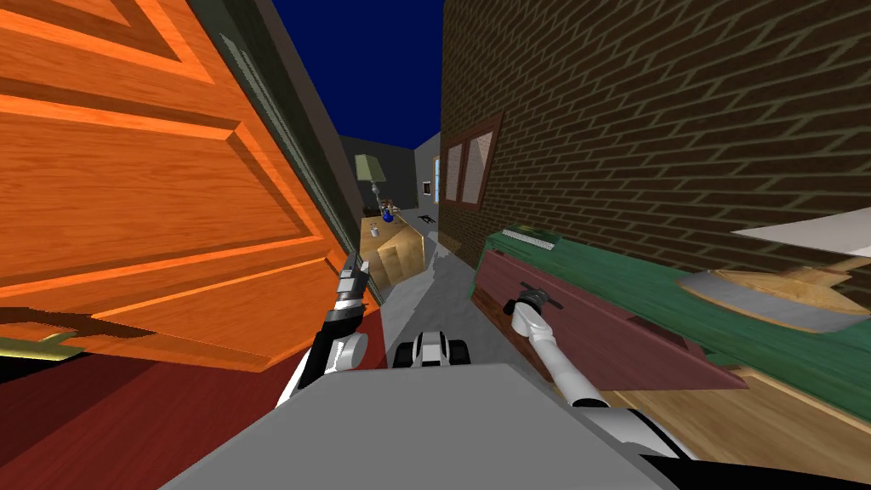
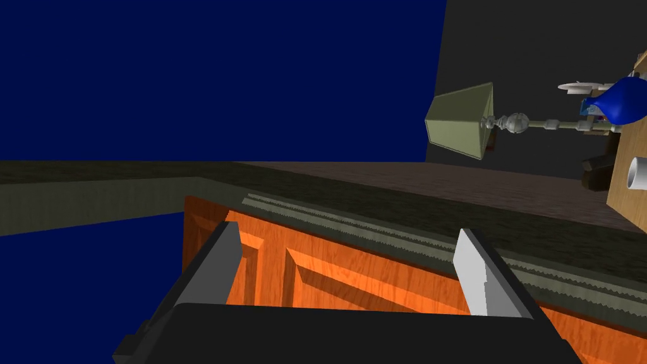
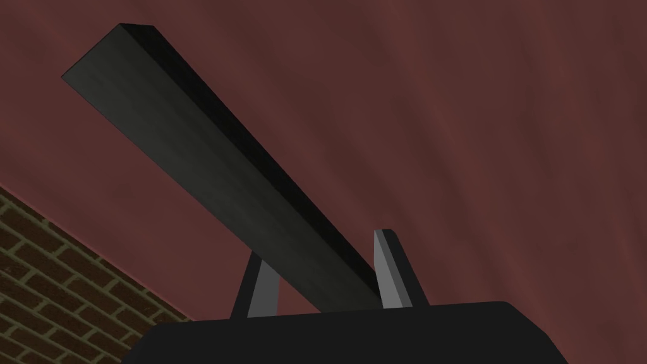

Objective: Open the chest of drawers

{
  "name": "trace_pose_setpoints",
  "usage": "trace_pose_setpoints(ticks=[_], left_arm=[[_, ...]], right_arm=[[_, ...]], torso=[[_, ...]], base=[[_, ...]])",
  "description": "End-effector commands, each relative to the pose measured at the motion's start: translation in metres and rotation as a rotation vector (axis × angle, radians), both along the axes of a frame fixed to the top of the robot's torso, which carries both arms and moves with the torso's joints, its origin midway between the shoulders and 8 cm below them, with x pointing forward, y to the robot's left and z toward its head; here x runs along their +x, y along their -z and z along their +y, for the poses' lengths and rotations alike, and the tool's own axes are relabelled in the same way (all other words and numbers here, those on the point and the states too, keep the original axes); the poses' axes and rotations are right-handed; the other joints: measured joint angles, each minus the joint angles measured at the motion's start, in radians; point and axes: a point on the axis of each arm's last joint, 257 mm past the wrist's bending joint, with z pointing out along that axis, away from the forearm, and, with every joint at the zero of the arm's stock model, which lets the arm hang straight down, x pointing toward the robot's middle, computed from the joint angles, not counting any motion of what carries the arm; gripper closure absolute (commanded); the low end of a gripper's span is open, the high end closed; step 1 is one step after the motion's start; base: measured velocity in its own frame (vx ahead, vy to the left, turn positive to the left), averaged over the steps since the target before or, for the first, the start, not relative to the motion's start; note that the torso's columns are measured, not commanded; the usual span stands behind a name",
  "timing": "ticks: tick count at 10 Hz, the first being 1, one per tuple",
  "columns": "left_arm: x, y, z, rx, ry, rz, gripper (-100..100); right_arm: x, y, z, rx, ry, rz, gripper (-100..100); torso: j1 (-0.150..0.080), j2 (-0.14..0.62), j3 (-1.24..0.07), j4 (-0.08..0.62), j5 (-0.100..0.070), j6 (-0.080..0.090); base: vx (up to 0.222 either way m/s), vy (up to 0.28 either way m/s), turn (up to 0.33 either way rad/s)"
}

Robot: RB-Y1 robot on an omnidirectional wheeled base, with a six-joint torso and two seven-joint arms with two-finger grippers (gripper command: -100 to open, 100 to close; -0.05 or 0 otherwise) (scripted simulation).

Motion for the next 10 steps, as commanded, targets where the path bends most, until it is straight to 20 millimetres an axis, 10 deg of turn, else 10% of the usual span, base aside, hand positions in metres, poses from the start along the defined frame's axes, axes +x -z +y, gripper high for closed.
trace_pose_setpoints(ticks=[1,7,10], left_arm=[[0.0,0.0,0.0,0.0,0.0,0.0,0],[0.0,0.0,0.0,0.0,0.0,0.0,0],[0.0,0.0,0.0,0.0,0.0,0.0,0]], right_arm=[[0.035,-0.003,0.022,0.006,-0.075,-0.012,100],[0.107,-0.013,0.085,0.002,-0.248,-0.018,100],[0.102,-0.009,0.081,0.003,-0.245,-0.009,100]], torso=[[0.0,0.0,0.0,0.0,0.0,-0.001],[0.005,-0.001,-0.001,0.001,0.002,-0.003],[0.004,0.001,0.0,0.002,0.003,-0.002]], base=[[0.013,0.036,-0.248],[0.005,0.062,-0.257],[-0.026,0.049,-0.062]])
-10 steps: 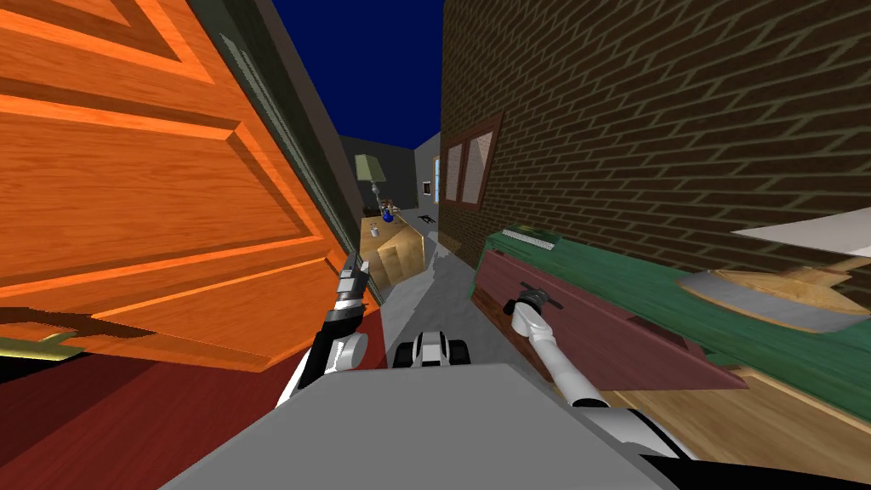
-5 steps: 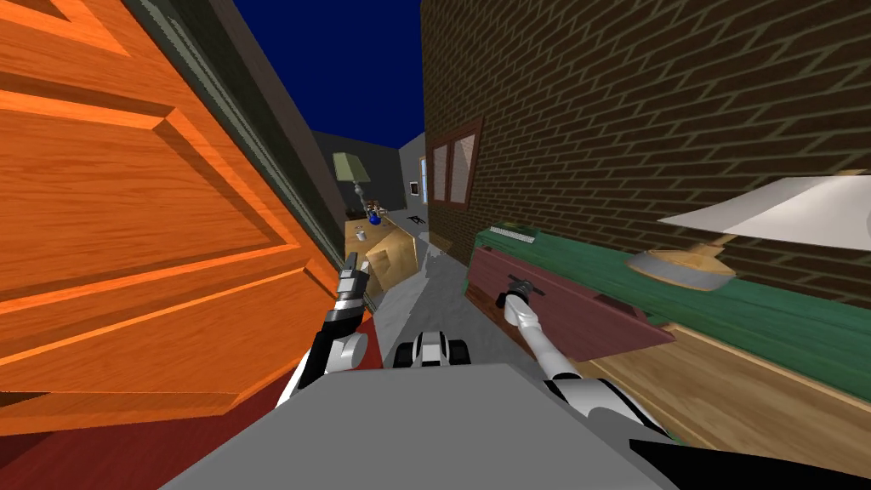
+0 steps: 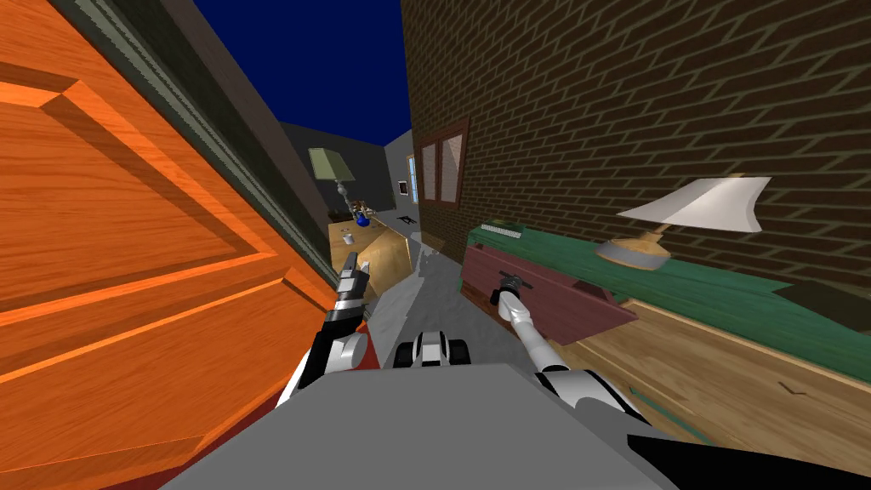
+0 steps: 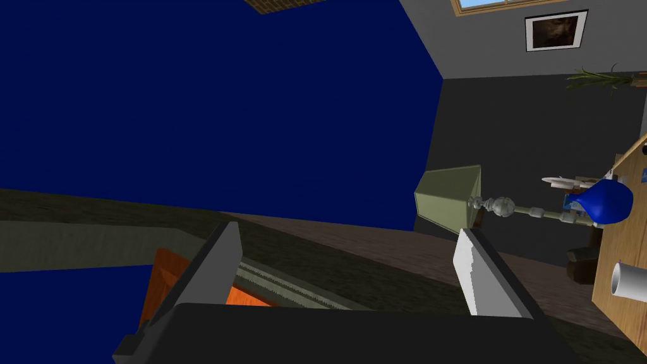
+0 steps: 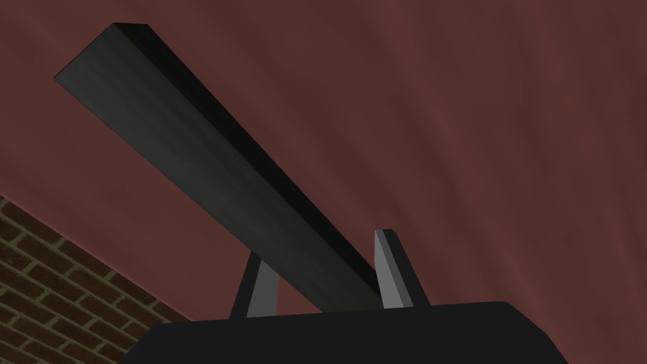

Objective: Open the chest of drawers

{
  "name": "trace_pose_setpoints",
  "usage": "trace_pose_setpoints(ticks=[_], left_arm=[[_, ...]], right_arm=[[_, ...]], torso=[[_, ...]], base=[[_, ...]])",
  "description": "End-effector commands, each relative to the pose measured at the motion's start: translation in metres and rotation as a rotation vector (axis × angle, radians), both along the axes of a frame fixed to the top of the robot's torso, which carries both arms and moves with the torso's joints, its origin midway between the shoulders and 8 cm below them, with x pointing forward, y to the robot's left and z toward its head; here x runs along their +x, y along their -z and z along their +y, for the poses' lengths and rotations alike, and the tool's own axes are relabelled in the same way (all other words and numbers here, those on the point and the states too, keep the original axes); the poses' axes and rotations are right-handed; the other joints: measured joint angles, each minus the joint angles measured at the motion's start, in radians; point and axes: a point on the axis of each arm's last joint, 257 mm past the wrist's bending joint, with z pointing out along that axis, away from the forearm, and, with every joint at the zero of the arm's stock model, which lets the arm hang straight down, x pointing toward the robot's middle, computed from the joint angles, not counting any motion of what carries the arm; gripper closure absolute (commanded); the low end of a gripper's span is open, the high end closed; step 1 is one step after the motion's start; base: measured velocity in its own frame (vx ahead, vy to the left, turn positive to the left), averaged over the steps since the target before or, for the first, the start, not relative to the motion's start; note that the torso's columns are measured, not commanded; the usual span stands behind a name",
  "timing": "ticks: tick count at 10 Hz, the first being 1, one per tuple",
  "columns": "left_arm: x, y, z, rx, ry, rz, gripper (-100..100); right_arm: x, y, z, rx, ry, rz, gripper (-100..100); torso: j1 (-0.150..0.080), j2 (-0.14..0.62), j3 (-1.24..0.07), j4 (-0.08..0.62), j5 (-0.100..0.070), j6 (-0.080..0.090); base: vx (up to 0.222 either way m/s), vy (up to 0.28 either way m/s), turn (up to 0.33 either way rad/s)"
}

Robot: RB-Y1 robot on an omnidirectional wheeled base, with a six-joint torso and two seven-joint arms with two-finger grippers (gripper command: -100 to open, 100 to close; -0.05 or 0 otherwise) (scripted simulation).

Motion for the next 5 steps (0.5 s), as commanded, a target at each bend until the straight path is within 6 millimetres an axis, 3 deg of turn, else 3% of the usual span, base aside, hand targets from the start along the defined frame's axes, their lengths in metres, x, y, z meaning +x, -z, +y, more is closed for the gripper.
trace_pose_setpoints(ticks=[1,4,5], left_arm=[[0.0,0.0,0.0,0.0,0.0,0.0,0],[0.0,0.0,0.0,0.0,0.0,0.0,0],[0.0,0.0,0.0,0.0,0.0,0.0,0]], right_arm=[[0.006,-0.004,0.007,0.001,-0.013,-0.009,100],[0.014,-0.011,0.017,0.002,-0.032,-0.023,100],[0.013,-0.012,-0.001,-0.001,-0.015,-0.001,-100]], torso=[[0.003,0.003,0.002,-0.001,-0.001,0.001],[0.005,0.001,0.001,0.0,0.0,-0.003],[0.005,0.0,0.0,0.001,0.001,-0.004]], base=[[-0.105,0.115,-0.016],[-0.132,0.143,-0.007],[-0.08,0.103,-0.049]])
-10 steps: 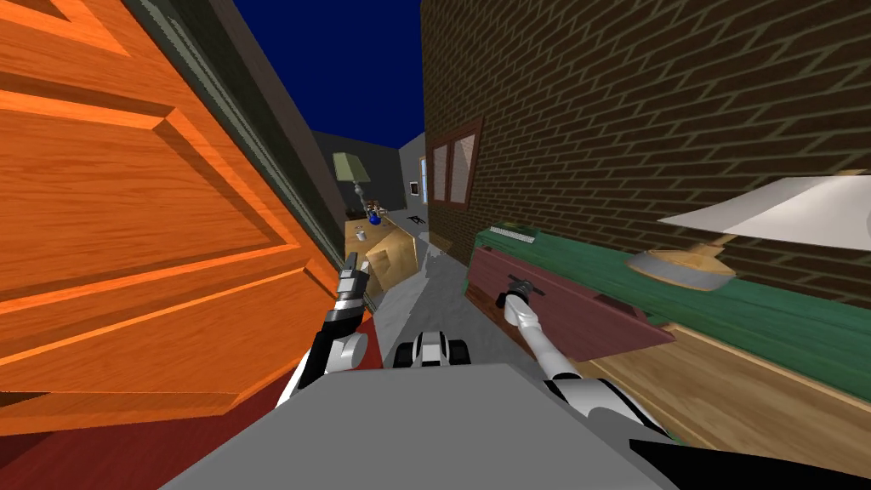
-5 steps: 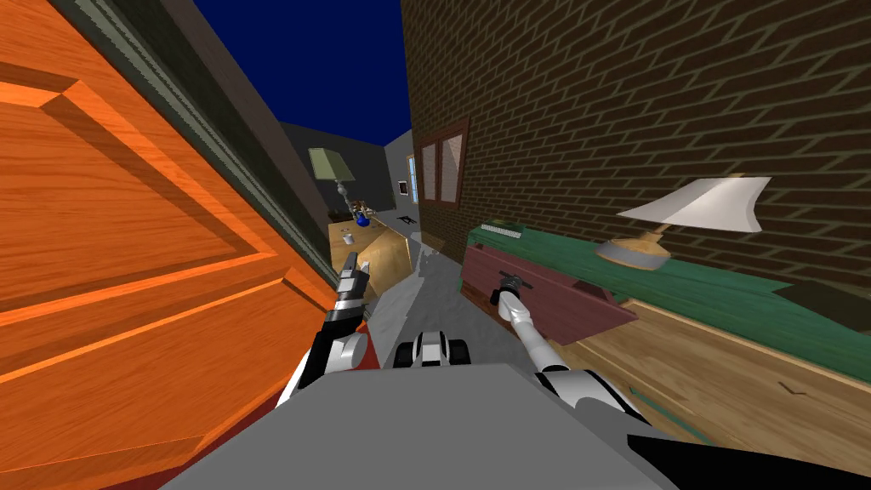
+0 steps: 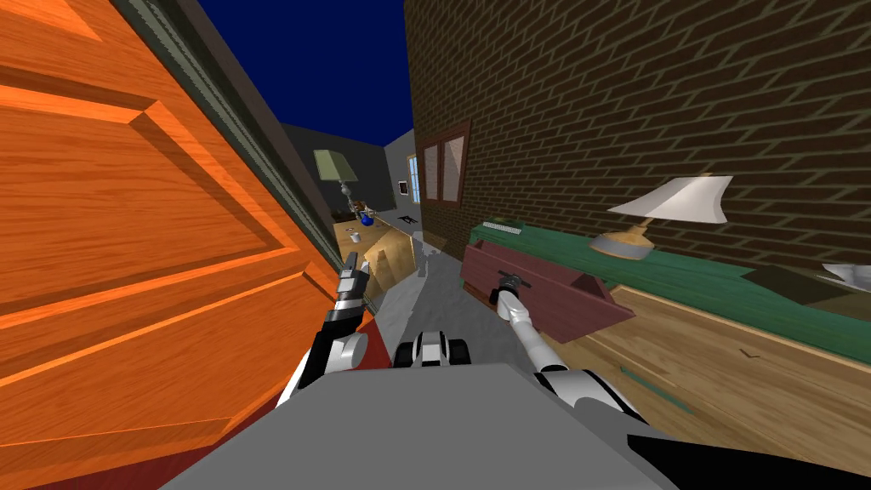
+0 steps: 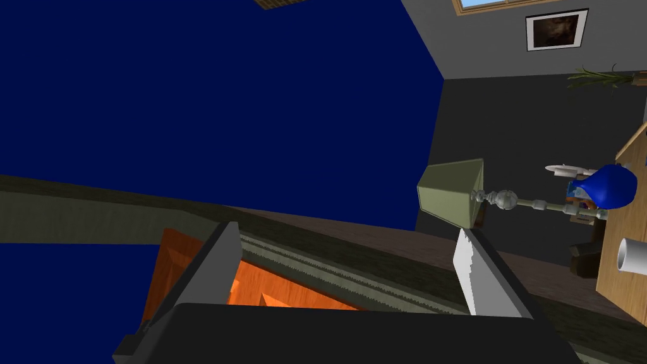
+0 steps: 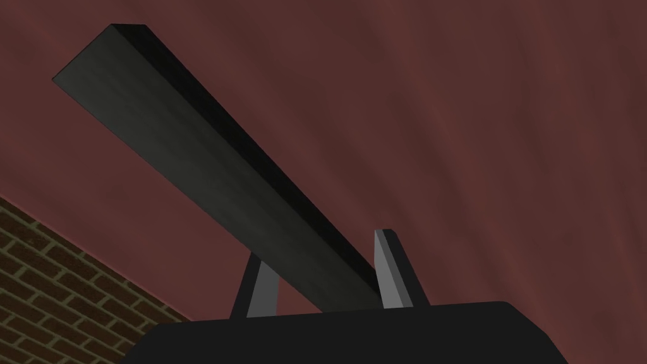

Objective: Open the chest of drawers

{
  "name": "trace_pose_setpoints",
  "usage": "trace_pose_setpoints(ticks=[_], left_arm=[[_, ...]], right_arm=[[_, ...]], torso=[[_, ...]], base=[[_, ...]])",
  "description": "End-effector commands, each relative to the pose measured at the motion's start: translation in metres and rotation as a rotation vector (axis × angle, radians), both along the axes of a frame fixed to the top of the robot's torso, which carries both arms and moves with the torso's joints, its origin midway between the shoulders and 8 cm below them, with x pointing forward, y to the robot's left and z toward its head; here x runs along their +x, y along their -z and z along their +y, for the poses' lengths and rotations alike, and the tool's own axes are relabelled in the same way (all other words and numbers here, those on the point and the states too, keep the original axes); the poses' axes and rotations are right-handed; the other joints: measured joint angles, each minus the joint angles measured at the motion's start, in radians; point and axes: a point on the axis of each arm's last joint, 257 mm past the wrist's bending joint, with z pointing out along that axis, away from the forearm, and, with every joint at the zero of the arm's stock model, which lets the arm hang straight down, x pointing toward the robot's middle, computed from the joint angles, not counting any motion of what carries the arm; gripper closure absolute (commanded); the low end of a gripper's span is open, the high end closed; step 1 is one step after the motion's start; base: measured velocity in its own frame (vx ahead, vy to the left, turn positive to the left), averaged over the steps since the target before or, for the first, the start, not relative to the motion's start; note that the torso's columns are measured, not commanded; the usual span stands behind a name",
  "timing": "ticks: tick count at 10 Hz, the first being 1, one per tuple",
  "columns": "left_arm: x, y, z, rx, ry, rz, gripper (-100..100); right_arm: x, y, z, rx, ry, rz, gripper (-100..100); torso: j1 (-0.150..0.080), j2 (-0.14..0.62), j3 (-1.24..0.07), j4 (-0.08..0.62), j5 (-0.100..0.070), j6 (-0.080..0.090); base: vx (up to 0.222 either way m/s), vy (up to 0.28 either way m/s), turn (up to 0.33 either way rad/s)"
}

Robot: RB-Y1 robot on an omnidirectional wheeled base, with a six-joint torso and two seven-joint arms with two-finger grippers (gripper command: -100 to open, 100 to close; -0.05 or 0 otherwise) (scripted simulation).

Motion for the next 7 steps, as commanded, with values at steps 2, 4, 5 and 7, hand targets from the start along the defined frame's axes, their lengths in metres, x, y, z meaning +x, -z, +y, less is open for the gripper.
trace_pose_setpoints(ticks=[2,4,5,7], left_arm=[[0.0,0.0,0.0,0.0,0.0,0.0,0],[0.0,0.0,0.0,0.0,0.0,0.0,0],[0.0,0.0,0.0,0.0,0.0,0.0,0],[0.0,0.0,0.0,0.0,0.0,0.0,0]], right_arm=[[0.017,-0.017,-0.017,0.004,-0.006,0.006,-100],[0.025,-0.027,-0.026,0.006,-0.01,0.006,-100],[0.03,-0.032,-0.03,0.008,-0.012,0.005,-100],[0.038,-0.043,-0.038,0.01,-0.016,0.002,-100]], torso=[[-0.01,-0.005,-0.004,-0.004,-0.003,0.008],[-0.009,-0.001,-0.001,-0.003,-0.002,0.009],[-0.007,0.002,0.001,-0.002,-0.001,0.01],[-0.003,0.006,0.003,0.0,0.001,0.011]], base=[[-0.023,0.046,-0.027],[-0.019,0.03,-0.02],[-0.023,0.037,-0.026],[-0.037,0.052,-0.028]])
